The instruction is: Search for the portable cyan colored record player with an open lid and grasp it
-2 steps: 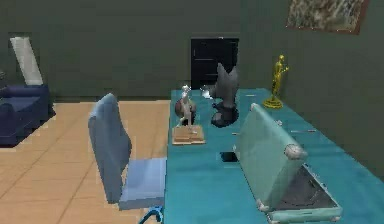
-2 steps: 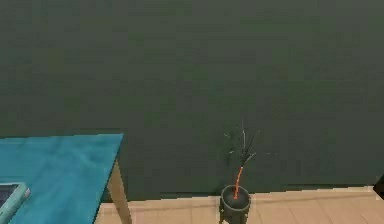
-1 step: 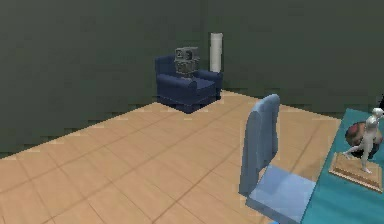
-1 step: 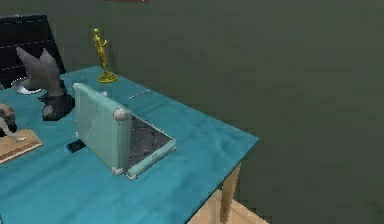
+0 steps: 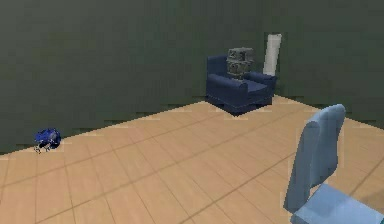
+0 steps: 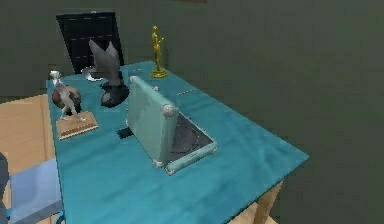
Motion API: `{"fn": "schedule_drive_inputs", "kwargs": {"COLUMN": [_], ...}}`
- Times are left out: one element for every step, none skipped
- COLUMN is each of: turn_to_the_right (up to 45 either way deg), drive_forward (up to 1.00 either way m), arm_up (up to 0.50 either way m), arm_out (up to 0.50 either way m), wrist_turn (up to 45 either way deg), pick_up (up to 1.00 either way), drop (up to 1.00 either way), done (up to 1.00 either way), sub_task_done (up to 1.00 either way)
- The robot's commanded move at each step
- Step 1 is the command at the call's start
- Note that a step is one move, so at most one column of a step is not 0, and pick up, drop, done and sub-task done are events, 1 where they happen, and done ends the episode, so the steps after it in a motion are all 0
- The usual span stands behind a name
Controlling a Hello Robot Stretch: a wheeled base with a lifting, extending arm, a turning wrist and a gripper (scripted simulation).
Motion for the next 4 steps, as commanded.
{"fn": "schedule_drive_inputs", "kwargs": {"turn_to_the_right": [0.0, 0.0, 0.0, 0.0], "drive_forward": [0.00, 0.00, 0.00, 0.00], "arm_up": [0.50, 0.38, 0.00, 0.00], "arm_out": [0.00, 0.00, 0.26, 0.00], "wrist_turn": [0.0, 0.0, 0.0, 45.0], "pick_up": [0.00, 0.00, 0.00, 0.00], "drop": [0.00, 0.00, 0.00, 0.00], "done": [0.00, 0.00, 0.00, 0.00], "sub_task_done": [0.00, 0.00, 0.00, 0.00]}}
